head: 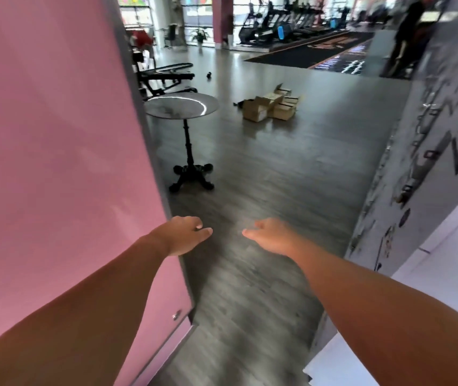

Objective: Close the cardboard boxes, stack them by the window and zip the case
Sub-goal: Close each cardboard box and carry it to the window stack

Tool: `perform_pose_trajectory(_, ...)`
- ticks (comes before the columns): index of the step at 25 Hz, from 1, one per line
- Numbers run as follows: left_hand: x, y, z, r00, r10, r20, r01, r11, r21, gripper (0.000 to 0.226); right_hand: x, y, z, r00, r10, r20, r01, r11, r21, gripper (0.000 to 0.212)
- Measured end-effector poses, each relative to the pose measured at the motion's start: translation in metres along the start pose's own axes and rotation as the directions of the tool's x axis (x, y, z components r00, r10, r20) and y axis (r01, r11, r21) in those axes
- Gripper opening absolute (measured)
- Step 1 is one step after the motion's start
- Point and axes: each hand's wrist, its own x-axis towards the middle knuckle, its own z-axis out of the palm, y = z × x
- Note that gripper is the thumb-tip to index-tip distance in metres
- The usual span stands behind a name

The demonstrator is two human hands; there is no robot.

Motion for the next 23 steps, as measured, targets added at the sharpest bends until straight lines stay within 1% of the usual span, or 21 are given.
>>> perform_pose_trajectory(1, 0.026, 0.005, -0.003, 1.000, 0.031, 0.003, -0.031, 1.000, -0.002, 0.055, 0.012, 0.003, -0.008, 0.999, 0.020, -0.036, -0.020, 1.000, 0.008, 0.049)
perform_pose_trajectory(4, 0.100, 0.023, -0.018, 0.990, 0.139, 0.025, -0.140, 0.990, 0.014, 0.054, 0.045, 0.010, -0.037, 0.985, 0.102, -0.136, -0.095, 0.994, 0.057, 0.059)
perform_pose_trajectory(7, 0.162, 0.043, -0.033, 0.972, 0.225, 0.072, -0.229, 0.972, 0.044, 0.053, 0.076, 0.023, -0.065, 0.972, 0.169, -0.162, -0.146, 0.979, 0.143, 0.060)
perform_pose_trajectory(10, 0.225, 0.065, -0.041, 0.947, 0.302, 0.111, -0.307, 0.951, 0.025, 0.048, 0.116, 0.042, -0.092, 0.957, 0.235, -0.172, -0.200, 0.959, 0.200, 0.067)
perform_pose_trajectory(12, 0.272, 0.079, -0.043, 0.936, 0.331, 0.119, -0.335, 0.942, 0.015, 0.046, 0.152, 0.058, -0.110, 0.943, 0.264, -0.202, -0.225, 0.954, 0.196, 0.066)
perform_pose_trajectory(14, 0.325, 0.093, -0.042, 0.925, 0.364, 0.112, -0.371, 0.927, 0.052, 0.042, 0.195, 0.075, -0.133, 0.936, 0.281, -0.209, -0.251, 0.955, 0.161, 0.065)
perform_pose_trajectory(17, 0.404, 0.116, -0.047, 0.901, 0.421, 0.109, -0.433, 0.892, 0.129, 0.034, 0.260, 0.102, -0.174, 0.937, 0.277, -0.212, -0.250, 0.957, 0.147, 0.074)
perform_pose_trajectory(19, 0.457, 0.132, -0.058, 0.909, 0.404, 0.104, -0.415, 0.901, 0.125, 0.033, 0.303, 0.121, -0.207, 0.936, 0.285, -0.207, -0.261, 0.956, 0.137, 0.077)
perform_pose_trajectory(21, 0.503, 0.145, -0.071, 0.929, 0.355, 0.101, -0.363, 0.928, 0.084, 0.039, 0.343, 0.135, -0.239, 0.940, 0.286, -0.185, -0.268, 0.956, 0.117, 0.077)
perform_pose_trajectory(23, 0.541, 0.156, -0.083, 0.937, 0.339, 0.089, -0.344, 0.938, 0.048, 0.040, 0.379, 0.145, -0.268, 0.942, 0.276, -0.189, -0.254, 0.958, 0.132, 0.077)
